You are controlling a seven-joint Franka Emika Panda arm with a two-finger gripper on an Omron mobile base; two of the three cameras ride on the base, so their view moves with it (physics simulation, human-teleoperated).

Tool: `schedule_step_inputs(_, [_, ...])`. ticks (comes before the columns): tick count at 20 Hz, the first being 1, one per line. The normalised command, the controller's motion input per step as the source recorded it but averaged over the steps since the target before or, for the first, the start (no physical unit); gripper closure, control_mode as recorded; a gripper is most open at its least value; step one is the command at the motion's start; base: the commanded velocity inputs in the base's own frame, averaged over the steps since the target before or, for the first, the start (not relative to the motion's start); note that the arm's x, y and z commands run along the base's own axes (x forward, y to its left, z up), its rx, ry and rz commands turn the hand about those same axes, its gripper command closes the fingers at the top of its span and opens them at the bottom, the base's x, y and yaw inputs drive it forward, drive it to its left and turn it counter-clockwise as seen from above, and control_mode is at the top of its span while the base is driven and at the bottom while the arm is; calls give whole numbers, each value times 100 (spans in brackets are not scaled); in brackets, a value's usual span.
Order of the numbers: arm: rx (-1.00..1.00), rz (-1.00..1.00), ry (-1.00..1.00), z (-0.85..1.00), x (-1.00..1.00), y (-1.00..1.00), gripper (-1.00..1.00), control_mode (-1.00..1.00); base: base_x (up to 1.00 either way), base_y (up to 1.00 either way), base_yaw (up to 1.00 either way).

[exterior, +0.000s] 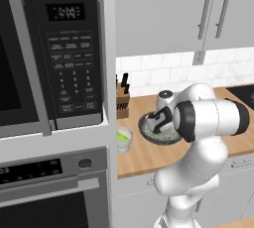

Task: Grab a lemon wedge from the fridge and one ice cube from the ice bowl, and put them in the glass of lemonade.

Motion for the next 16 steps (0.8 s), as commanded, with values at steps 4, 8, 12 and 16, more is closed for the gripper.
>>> schedule_step_inputs(4, [2,0,-9,26,-44,9,100,-100,0,0,0])
schedule_step_inputs(8, [-2,6,-19,89,-29,79,100,-100,0,0,0])
schedule_step_inputs(12, [0,14,-3,100,0,100,100,-100,0,0,0])
schedule_step_inputs(16, [0,21,2,100,0,94,100,-100,0,0,0])
